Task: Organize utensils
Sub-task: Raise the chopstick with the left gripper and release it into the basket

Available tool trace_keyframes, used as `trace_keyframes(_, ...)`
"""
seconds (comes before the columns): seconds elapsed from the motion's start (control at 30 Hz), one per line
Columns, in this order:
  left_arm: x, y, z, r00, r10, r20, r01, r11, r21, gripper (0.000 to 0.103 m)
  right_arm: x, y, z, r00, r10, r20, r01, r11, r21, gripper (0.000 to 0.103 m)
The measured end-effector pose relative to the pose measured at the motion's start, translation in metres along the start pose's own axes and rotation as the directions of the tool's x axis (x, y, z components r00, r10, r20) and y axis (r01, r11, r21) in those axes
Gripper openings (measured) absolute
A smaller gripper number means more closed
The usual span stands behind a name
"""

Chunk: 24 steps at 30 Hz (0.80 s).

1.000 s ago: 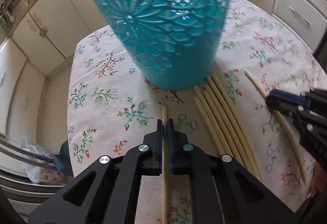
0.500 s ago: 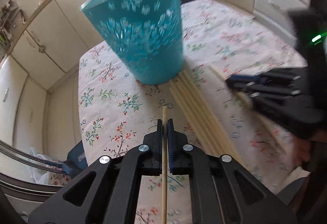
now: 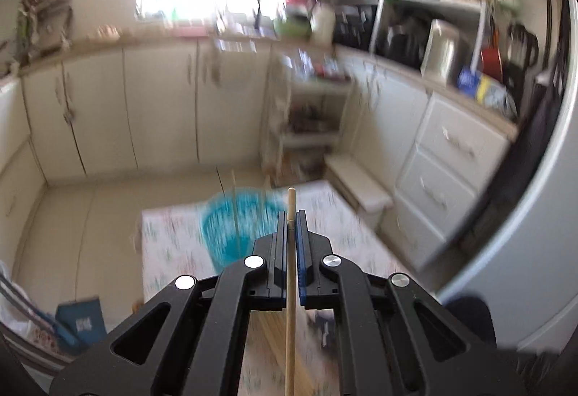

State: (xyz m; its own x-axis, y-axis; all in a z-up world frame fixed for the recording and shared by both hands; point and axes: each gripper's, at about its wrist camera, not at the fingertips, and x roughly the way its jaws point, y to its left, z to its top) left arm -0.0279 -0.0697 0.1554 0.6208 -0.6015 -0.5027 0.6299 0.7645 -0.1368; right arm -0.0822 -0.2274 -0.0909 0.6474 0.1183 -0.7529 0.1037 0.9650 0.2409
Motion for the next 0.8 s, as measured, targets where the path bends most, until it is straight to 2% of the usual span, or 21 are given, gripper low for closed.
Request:
trace_keyframes(0.1, 0.011, -0.003, 0.031, 0.991, 0.076, 0.107, -0.073, 0.997, -0.032, 0.004, 0.001, 0.001, 0.001, 1.000, 0.003, 0.000, -0.003, 1.000, -0.004, 0.017)
trace_keyframes(0.27, 0.053, 0.001, 0.062, 0.960, 0.192, 0.202, -0.176, 0.980, -0.097, 0.004, 0.000, 0.001, 0.000, 1.000, 0.006, 0.001, -0.006, 1.000, -0.006, 0.018)
trace_keyframes(0.33, 0.079, 0.009, 0.065, 0.948, 0.237, 0.214, -0.212, 0.968, -0.136, 0.004, 0.000, 0.001, 0.000, 1.000, 0.011, 0.001, -0.011, 1.000, -0.003, 0.018)
trace_keyframes(0.47, 0.120, 0.023, 0.060, 0.933, 0.294, 0.206, -0.257, 0.948, -0.190, 0.004, 0.000, -0.001, 0.000, 1.000, 0.016, 0.003, -0.016, 1.000, 0.000, 0.018)
trace_keyframes(0.6, 0.151, 0.040, 0.049, 0.931, 0.319, 0.178, -0.275, 0.932, -0.236, 0.004, 0.000, -0.001, 0.000, 1.000, 0.017, 0.003, -0.017, 1.000, 0.000, 0.018)
trace_keyframes(0.8, 0.167, 0.060, 0.026, 0.929, 0.335, 0.157, -0.283, 0.917, -0.279, 0.004, 0.000, -0.001, 0.000, 1.000, 0.016, 0.003, -0.016, 1.000, -0.003, 0.018)
